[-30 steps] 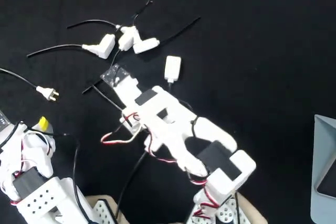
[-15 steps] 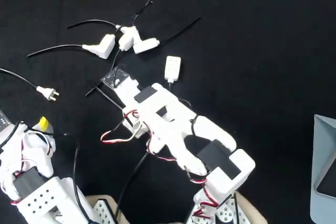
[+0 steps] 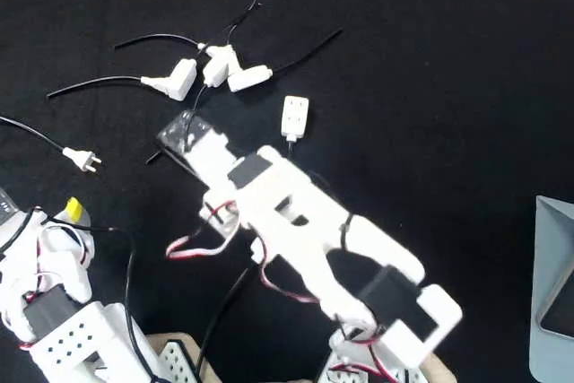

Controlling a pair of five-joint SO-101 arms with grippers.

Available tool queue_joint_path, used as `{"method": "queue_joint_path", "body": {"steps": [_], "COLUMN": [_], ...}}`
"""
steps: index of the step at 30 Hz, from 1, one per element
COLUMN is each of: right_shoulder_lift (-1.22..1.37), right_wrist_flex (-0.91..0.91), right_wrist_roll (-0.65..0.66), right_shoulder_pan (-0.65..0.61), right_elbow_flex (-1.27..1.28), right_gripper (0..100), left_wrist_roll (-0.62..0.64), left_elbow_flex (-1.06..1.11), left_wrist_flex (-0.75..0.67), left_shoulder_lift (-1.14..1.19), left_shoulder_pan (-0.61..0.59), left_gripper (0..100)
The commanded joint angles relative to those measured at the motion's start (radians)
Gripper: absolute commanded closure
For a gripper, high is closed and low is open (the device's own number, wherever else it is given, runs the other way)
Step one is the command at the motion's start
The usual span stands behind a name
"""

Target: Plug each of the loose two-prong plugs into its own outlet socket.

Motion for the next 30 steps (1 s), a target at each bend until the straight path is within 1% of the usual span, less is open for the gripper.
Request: {"method": "queue_joint_path", "body": {"steps": [1, 5, 8, 13, 17, 21, 27, 30], "right_shoulder_lift": [-0.058, -0.010, 0.074, 0.185, 0.191, 0.199, 0.191, 0.170], "right_wrist_flex": [-0.025, -0.100, -0.107, -0.081, -0.021, -0.023, -0.025, -0.023], "right_wrist_roll": [0.003, 0.008, 0.009, 0.009, 0.009, 0.009, 0.011, 0.011], "right_shoulder_pan": [-0.028, 0.003, 0.038, 0.114, 0.123, 0.123, 0.118, 0.106], "right_elbow_flex": [0.027, 0.068, 0.054, -0.024, -0.056, -0.056, -0.059, -0.076], "right_gripper": [85.2, 85.2, 85.2, 85.6, 85.6, 86.0, 97.9, 98.6], "left_wrist_roll": [0.003, 0.003, 0.003, 0.003, 0.003, 0.003, 0.003, 0.003], "left_elbow_flex": [-0.008, -0.008, -0.008, -0.008, -0.008, -0.008, -0.008, -0.008], "left_wrist_flex": [-0.021, -0.021, -0.021, -0.021, -0.021, -0.021, -0.021, -0.021], "left_shoulder_lift": [-0.008, -0.008, -0.008, -0.008, -0.008, -0.008, -0.008, -0.008], "left_shoulder_pan": [-0.002, -0.002, -0.007, -0.007, -0.008, -0.008, -0.008, -0.008], "left_gripper": [73, 73, 73, 73, 73, 73, 73, 73]}}
